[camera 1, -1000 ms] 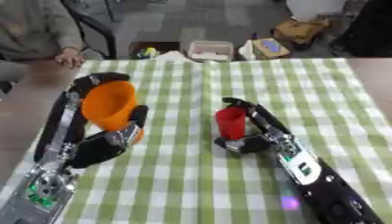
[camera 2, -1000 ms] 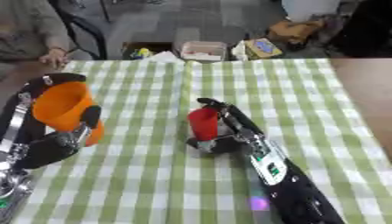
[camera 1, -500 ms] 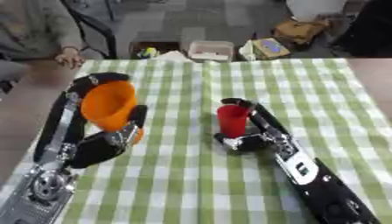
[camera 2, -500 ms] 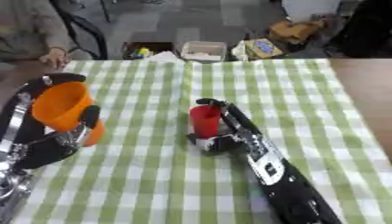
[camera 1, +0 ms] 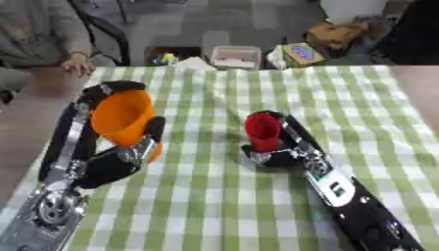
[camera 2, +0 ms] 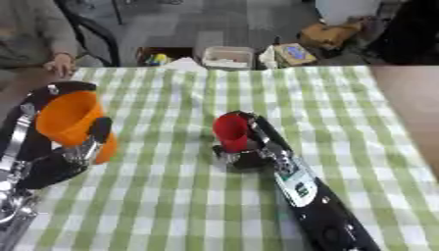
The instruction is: Pour the contents of one cup into another cup.
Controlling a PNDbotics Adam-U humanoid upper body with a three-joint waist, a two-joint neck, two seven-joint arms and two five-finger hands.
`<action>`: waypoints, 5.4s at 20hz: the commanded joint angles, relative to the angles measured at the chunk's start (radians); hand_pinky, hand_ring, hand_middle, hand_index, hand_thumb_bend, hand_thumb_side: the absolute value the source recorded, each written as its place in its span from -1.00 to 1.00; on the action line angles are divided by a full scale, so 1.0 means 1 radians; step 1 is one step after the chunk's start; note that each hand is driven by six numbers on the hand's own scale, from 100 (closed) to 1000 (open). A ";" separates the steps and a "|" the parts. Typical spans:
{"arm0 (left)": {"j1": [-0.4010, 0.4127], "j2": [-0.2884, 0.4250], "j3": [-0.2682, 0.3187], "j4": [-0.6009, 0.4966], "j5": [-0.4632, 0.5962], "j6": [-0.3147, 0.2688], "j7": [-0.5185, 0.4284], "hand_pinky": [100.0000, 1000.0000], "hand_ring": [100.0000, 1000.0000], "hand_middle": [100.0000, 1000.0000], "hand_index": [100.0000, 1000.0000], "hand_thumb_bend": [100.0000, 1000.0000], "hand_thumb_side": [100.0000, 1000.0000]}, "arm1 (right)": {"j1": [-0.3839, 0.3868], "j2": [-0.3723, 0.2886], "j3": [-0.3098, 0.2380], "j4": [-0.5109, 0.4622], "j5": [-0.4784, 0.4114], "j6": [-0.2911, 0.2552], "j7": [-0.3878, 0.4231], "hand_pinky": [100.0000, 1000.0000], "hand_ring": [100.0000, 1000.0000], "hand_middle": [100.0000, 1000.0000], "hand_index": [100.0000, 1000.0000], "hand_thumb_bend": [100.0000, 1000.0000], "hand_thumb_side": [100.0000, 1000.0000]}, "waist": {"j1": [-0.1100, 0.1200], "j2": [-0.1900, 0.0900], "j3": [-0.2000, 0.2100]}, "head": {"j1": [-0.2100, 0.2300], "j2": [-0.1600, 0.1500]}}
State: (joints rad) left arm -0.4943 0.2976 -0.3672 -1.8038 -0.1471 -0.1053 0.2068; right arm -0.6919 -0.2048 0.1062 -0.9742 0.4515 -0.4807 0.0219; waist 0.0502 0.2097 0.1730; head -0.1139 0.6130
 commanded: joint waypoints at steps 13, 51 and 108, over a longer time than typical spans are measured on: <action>-0.031 0.169 0.004 -0.188 0.147 0.103 -0.069 -0.58 -0.16 -0.85 0.10 -1.00 -0.48 | 0.024 -0.047 0.067 -0.106 -0.032 -0.033 0.038 -0.54 -0.21 -1.00 0.50 -1.00 -1.00 | 0.007 -0.023 -0.006 | -0.010 -0.010; -0.238 0.402 -0.087 -0.196 -0.078 0.070 -0.406 -0.65 -0.26 -0.86 0.07 -1.00 -1.00 | 0.038 -0.061 0.312 -0.491 -0.474 0.071 0.509 -0.53 -0.19 -1.00 0.49 -1.00 -1.00 | -0.012 -0.034 -0.037 | -0.025 -0.042; -0.361 0.256 -0.154 -0.129 -0.755 -0.063 -0.535 -1.00 -0.65 -0.92 0.02 -0.28 -1.00 | 0.055 -0.019 0.320 -0.470 -0.511 0.109 0.585 -0.53 -0.19 -1.00 0.49 -1.00 -1.00 | 0.001 -0.037 -0.046 | -0.025 -0.040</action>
State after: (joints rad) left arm -0.8318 0.5431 -0.5415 -1.9107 -0.9112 -0.1720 -0.3233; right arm -0.6243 -0.2232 0.4317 -1.4347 -0.0537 -0.3746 0.6082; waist 0.0520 0.1916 0.1245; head -0.1351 0.5789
